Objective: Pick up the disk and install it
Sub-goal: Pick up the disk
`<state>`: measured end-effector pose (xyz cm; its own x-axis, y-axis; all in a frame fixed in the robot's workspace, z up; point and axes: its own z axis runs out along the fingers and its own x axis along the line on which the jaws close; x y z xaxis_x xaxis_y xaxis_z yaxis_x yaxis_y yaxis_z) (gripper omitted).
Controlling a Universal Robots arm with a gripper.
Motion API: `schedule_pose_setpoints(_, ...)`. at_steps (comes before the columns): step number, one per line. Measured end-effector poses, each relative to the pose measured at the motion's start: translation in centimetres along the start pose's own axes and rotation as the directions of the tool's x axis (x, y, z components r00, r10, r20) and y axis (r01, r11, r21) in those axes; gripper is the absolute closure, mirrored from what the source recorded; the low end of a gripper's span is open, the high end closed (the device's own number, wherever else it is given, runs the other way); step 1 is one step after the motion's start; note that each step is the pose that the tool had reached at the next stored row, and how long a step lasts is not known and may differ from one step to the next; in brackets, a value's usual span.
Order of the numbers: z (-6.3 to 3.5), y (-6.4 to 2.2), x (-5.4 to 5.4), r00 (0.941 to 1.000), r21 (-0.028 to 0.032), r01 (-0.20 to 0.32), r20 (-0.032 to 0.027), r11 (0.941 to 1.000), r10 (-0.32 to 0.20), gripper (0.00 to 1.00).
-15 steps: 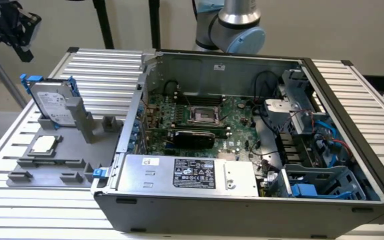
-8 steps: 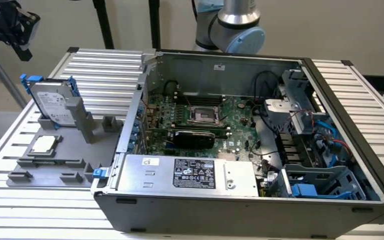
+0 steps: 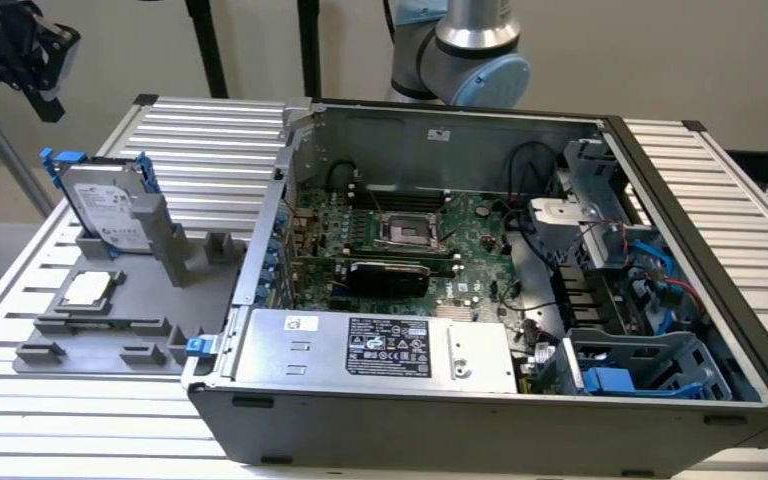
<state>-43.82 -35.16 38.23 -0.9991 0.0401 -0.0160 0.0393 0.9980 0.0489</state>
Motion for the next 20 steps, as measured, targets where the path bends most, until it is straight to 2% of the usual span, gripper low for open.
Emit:
schedule_pose_setpoints(7, 0.02, 0.0, 0.18, 1.0, -0.0001, 0.005, 0.0004, 1.0, -0.005, 0.89)
schedule_pose_setpoints(11, 0.09, -0.01, 0.18, 0.9973, -0.0013, 0.074, -0.003, 0.9973, -0.074, 0.89)
schedule_pose_setpoints(15, 0.21, -0.01, 0.18, 0.9893, -0.0029, 0.146, -0.0064, 0.9893, -0.146, 0.89)
schedule_pose_setpoints(20, 0.35, -0.02, 0.19, 0.972, -0.0052, 0.235, -0.0105, 0.9721, -0.235, 0.89)
